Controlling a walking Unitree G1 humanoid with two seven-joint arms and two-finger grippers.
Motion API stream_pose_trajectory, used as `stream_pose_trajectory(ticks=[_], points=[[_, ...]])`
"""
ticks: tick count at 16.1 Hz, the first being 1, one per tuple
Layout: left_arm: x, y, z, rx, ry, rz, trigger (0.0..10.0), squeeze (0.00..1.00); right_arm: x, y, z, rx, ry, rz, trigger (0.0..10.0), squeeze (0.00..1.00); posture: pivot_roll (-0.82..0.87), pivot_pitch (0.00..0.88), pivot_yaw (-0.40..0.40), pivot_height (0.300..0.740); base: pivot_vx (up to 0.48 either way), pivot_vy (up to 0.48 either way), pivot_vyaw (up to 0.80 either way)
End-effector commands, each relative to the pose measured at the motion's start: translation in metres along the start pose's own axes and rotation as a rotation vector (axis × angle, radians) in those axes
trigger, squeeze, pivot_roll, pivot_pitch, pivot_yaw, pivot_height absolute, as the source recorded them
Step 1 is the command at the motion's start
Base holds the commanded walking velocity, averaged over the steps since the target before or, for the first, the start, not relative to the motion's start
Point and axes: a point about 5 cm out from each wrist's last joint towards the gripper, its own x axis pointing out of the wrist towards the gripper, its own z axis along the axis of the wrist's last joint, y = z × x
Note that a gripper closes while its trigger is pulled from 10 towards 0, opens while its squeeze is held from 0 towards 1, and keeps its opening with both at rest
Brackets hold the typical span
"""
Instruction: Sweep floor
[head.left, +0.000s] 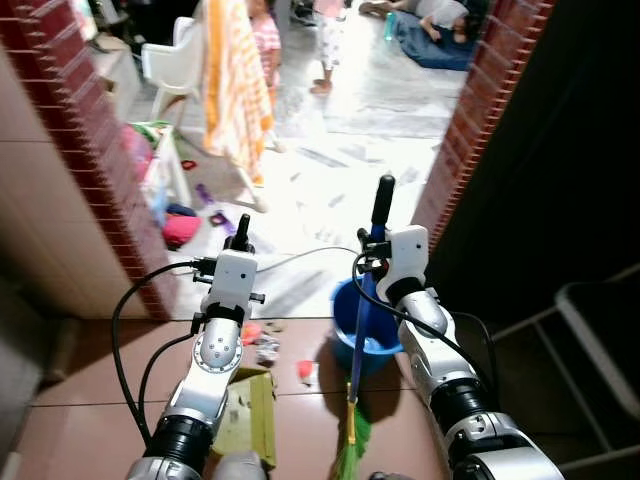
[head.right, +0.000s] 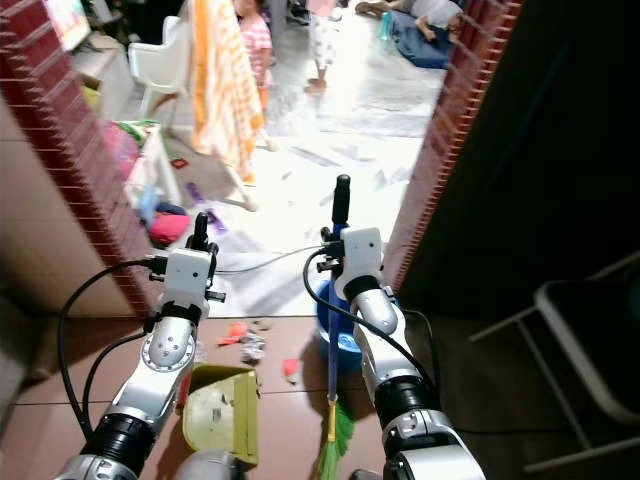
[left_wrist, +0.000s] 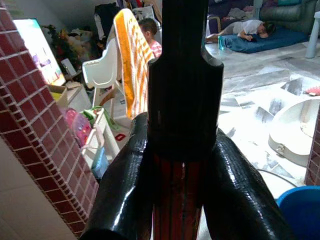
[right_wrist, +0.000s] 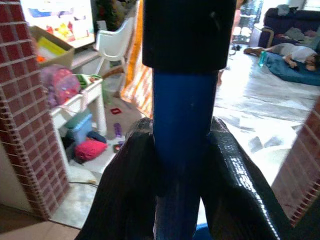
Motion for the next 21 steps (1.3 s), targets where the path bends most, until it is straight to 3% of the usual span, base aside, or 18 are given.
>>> stream_pose_trajectory(ticks=[1,12,14,18,19,20,21], points=[[0.004,-0.002,0.01,0.023,-0.042,-0.02,10.0,0.0,0.006,-0.005,0.011,-0.004,-0.044,-0.009,10.0,0.0,-0.01,0.0,-0.033,0.74,0.0,0.48,0.0],[0.008,-0.012,0.021,0.005,-0.087,-0.062,10.0,0.0,0.009,-0.005,0.013,-0.055,-0.05,-0.025,10.0,0.0,0.0,0.0,-0.03,0.74,0.0,0.48,0.0],[0.009,-0.011,0.034,-0.014,-0.153,-0.067,10.0,0.0,0.009,-0.006,0.013,-0.059,-0.051,-0.028,10.0,0.0,0.0,0.0,-0.032,0.74,0.0,0.0,0.0],[0.019,-0.006,0.085,-0.089,-0.315,-0.059,10.0,0.0,0.01,-0.006,0.012,-0.067,-0.049,-0.033,10.0,0.0,0.01,0.0,-0.041,0.74,0.0,0.0,0.0],[0.022,-0.003,0.1,-0.091,-0.364,-0.048,10.0,0.0,0.011,-0.004,0.012,-0.066,-0.049,-0.031,10.0,0.0,0.01,0.0,-0.044,0.74,0.0,0.0,0.0],[0.022,-0.003,0.1,-0.091,-0.364,-0.048,10.0,0.0,0.011,-0.004,0.012,-0.066,-0.049,-0.031,10.0,0.0,0.01,0.0,-0.044,0.74,0.0,0.0,0.0],[0.027,0.007,0.119,-0.057,-0.436,-0.009,10.0,0.0,0.012,-0.003,0.013,-0.063,-0.05,-0.026,10.0,0.0,0.02,0.0,-0.045,0.74,0.0,0.0,0.0]])
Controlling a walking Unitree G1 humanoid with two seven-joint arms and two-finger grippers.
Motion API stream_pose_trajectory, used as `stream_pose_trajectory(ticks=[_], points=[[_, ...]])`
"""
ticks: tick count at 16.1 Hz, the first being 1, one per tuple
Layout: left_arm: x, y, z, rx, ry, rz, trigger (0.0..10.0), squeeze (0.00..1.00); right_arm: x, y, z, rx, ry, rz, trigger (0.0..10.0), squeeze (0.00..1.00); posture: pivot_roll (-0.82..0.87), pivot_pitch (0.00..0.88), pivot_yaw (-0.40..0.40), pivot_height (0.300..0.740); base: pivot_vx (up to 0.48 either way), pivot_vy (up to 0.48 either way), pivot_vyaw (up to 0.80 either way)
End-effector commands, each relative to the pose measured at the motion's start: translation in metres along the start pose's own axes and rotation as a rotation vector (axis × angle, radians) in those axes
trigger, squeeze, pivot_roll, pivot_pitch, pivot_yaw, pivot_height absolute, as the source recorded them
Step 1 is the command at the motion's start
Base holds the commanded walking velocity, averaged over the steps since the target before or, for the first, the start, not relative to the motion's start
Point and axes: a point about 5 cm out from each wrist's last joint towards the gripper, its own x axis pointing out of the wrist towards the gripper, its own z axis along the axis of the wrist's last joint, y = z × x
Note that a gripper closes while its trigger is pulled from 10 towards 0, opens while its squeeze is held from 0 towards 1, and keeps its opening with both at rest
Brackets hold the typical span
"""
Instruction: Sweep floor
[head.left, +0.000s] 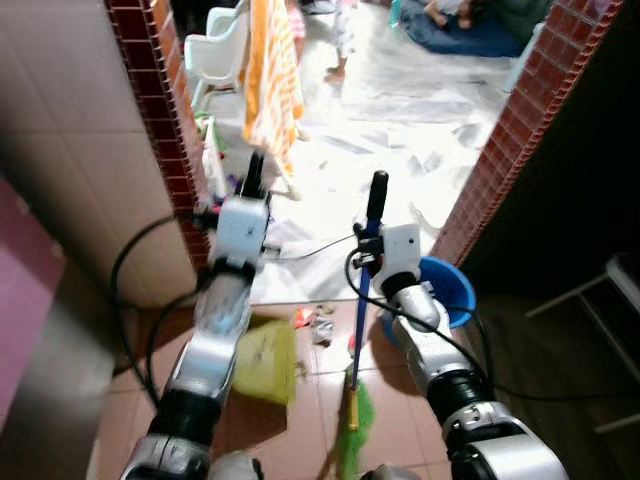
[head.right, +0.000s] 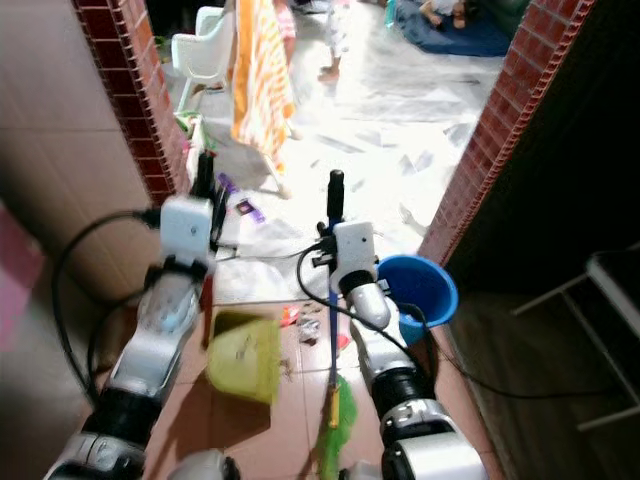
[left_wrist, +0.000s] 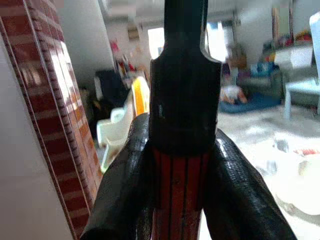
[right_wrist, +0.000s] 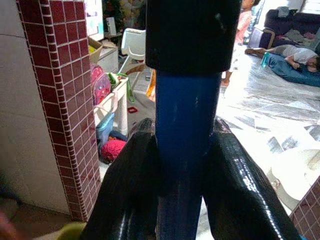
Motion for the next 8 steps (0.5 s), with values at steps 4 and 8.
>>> stream_pose_trajectory(ticks=[4,8], points=[[0.013,0.03,0.012,0.17,-0.054,0.094,10.0,0.0,0.004,-0.005,0.007,-0.003,-0.033,-0.02,10.0,0.0,0.01,0.0,-0.038,0.74,0.0,0.0,0.0],[0.002,0.047,-0.014,0.245,0.043,0.144,10.0,0.0,0.001,-0.009,0.005,0.0,-0.028,-0.031,10.0,0.0,0.0,0.0,-0.031,0.74,0.0,0.0,0.0]])
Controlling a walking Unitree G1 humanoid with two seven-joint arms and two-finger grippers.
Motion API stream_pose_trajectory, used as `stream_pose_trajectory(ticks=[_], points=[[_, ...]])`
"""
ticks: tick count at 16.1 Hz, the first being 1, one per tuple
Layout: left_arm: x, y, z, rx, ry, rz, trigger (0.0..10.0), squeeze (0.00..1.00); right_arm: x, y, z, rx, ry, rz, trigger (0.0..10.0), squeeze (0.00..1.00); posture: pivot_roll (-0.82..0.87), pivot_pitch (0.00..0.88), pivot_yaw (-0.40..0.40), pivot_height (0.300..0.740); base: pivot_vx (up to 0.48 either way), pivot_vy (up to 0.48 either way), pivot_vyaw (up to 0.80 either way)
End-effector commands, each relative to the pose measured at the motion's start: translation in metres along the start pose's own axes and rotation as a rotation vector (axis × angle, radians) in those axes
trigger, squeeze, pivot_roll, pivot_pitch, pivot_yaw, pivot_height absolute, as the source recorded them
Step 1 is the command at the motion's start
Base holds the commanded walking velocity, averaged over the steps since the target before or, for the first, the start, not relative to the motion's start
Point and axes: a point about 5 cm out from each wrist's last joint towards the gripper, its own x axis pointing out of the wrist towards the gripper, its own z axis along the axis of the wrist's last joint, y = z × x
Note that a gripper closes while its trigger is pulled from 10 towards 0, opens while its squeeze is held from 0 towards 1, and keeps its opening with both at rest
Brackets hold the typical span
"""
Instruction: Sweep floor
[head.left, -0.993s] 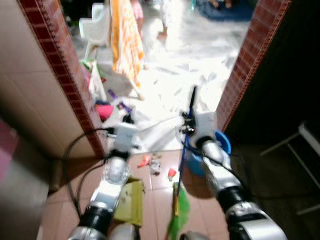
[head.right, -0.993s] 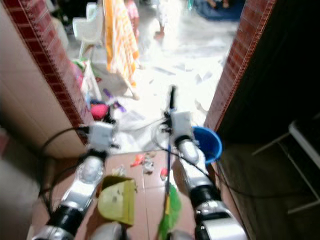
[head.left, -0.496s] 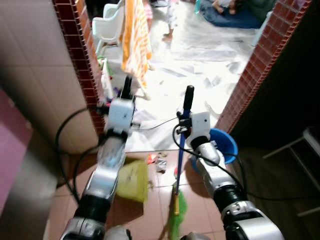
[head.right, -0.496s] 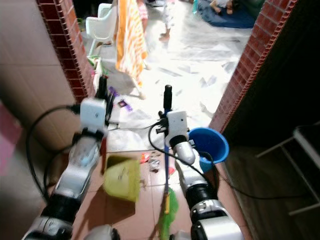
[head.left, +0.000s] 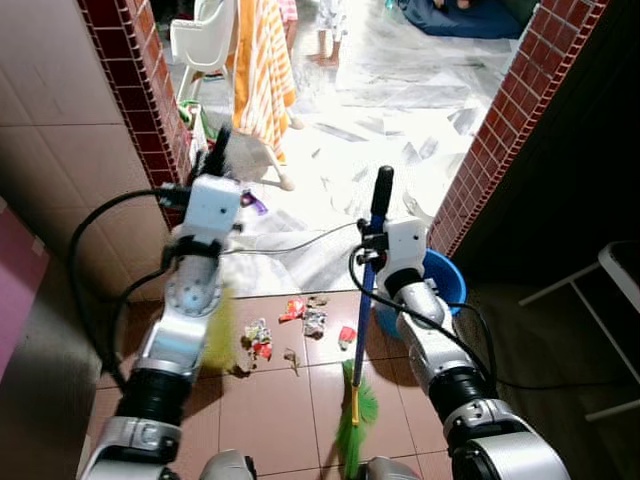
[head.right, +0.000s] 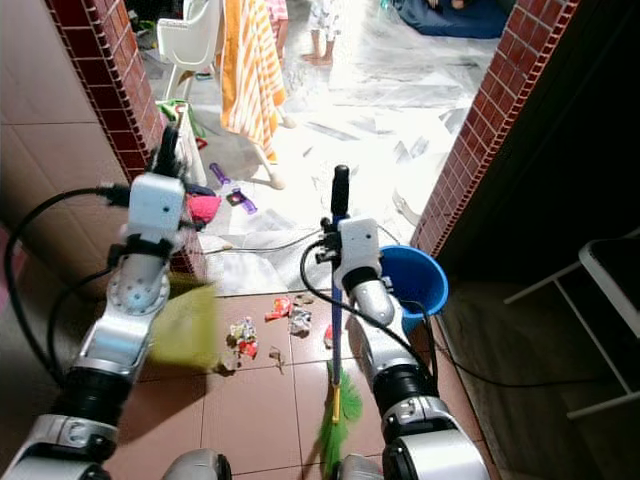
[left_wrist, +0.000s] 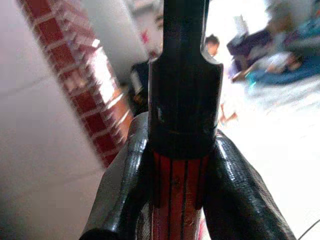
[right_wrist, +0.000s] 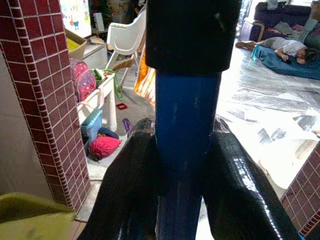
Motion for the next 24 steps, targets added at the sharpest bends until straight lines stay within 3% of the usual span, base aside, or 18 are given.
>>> stream_pose_trajectory(ticks=[1,4,6,8,13,18,19,21,24], points=[[0.0,0.001,-0.004,0.036,0.003,0.03,10.0,0.0,0.0,-0.004,0.003,-0.001,-0.019,-0.013,10.0,0.0,0.0,0.0,-0.033,0.74,0.0,0.0,0.0],[-0.011,-0.005,-0.037,0.053,0.125,0.015,10.0,0.0,0.0,-0.004,0.003,0.011,-0.016,-0.003,10.0,0.0,0.0,0.0,-0.043,0.74,0.0,0.0,0.0],[-0.014,-0.006,-0.043,0.051,0.156,0.015,10.0,0.0,0.0,-0.003,0.003,0.019,-0.017,0.001,10.0,0.0,-0.01,0.0,-0.044,0.74,0.0,0.0,0.0],[-0.02,-0.008,-0.058,0.0,0.249,0.016,10.0,0.0,0.002,0.0,0.008,0.043,-0.034,0.025,10.0,0.0,-0.01,0.0,-0.044,0.74,0.0,0.0,0.0],[-0.025,-0.026,-0.058,-0.044,0.239,-0.034,10.0,0.0,0.0,0.001,0.007,0.047,-0.037,0.033,10.0,0.0,-0.02,0.0,-0.048,0.74,0.0,0.0,0.79],[-0.032,-0.032,-0.064,-0.145,0.303,0.011,10.0,0.0,0.005,-0.002,0.014,0.052,-0.051,0.021,10.0,0.0,-0.02,0.0,-0.043,0.74,0.0,0.0,0.62],[-0.034,-0.033,-0.066,-0.2,0.328,0.025,10.0,0.0,0.008,-0.002,0.017,0.052,-0.057,0.015,10.0,0.0,-0.02,0.0,-0.034,0.74,0.0,0.0,0.0],[-0.035,-0.033,-0.062,-0.204,0.295,0.038,10.0,0.0,0.008,-0.001,0.018,0.066,-0.066,0.008,10.0,0.0,-0.01,0.0,-0.032,0.74,0.0,0.0,0.0],[-0.023,-0.026,-0.041,-0.196,0.17,0.114,10.0,0.0,0.003,0.002,0.012,0.075,-0.043,0.03,10.0,0.0,0.01,0.0,-0.06,0.74,0.0,0.0,0.0]])
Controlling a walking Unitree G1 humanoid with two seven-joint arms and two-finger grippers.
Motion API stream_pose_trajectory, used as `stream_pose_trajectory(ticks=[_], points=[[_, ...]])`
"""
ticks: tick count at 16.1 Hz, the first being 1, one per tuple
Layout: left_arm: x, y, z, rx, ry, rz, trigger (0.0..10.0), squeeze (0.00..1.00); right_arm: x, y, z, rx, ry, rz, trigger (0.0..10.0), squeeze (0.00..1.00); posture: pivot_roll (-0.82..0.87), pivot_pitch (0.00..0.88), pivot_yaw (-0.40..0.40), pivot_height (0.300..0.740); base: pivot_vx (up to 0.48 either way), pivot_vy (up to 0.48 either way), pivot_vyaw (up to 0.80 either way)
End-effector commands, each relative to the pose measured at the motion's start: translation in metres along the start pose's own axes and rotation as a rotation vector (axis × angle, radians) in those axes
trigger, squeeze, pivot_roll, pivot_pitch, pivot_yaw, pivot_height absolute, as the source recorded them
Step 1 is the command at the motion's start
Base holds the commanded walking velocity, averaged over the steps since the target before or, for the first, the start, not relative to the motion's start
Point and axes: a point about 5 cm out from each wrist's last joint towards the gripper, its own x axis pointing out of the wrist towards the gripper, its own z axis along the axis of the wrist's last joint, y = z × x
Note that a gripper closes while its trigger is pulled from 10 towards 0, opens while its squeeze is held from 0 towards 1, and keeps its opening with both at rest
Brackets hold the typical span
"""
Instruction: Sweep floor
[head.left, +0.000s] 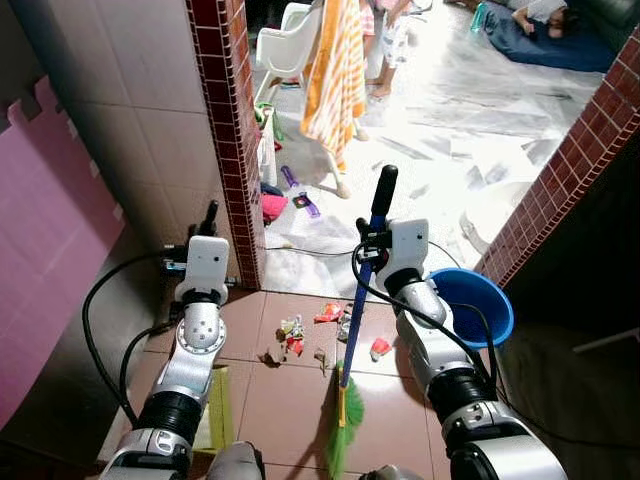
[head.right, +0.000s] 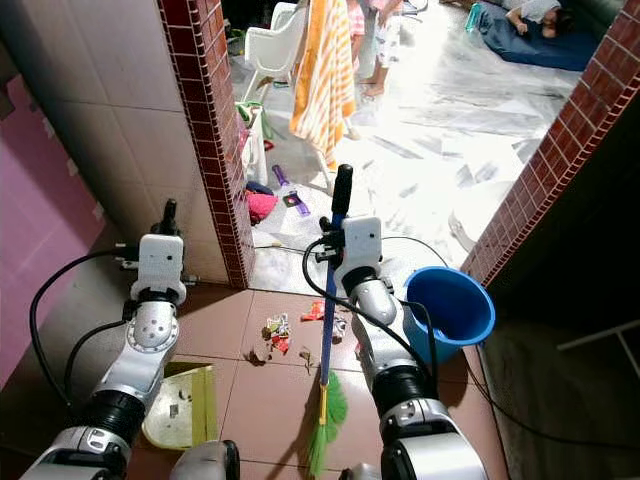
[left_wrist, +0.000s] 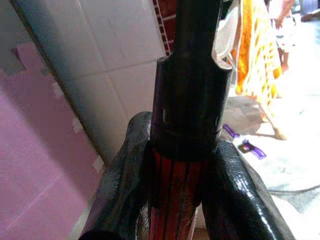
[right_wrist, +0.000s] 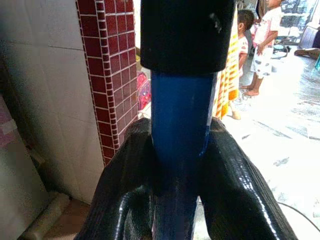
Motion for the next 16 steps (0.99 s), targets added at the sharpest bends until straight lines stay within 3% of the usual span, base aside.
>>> stream_pose_trajectory(ticks=[1,5,9,11,16], points=[[0.011,0.001,0.035,-0.066,-0.158,0.072,10.0,0.0,0.004,0.002,0.01,0.003,-0.039,0.015,10.0,0.0,0.01,0.0,-0.067,0.74,0.0,0.0,0.0],[0.022,0.001,0.063,-0.091,-0.227,0.08,10.0,0.0,0.006,-0.005,0.016,-0.011,-0.043,0.013,10.0,0.0,-0.01,0.0,-0.098,0.74,0.0,0.0,0.0],[0.015,0.005,0.068,-0.152,-0.235,0.102,10.0,0.0,0.002,-0.016,0.021,-0.012,-0.062,-0.04,10.0,0.0,-0.01,0.0,-0.097,0.74,0.0,0.0,0.0],[0.015,0.009,0.084,-0.178,-0.289,0.098,10.0,0.0,0.003,-0.013,0.03,-0.003,-0.099,-0.042,10.0,0.0,0.01,0.0,-0.105,0.74,0.0,0.0,0.0],[0.016,0.007,0.084,-0.166,-0.265,0.09,10.0,0.0,0.014,0.002,0.04,-0.001,-0.111,0.015,10.0,0.0,0.01,0.0,-0.122,0.74,0.0,0.0,0.0]])
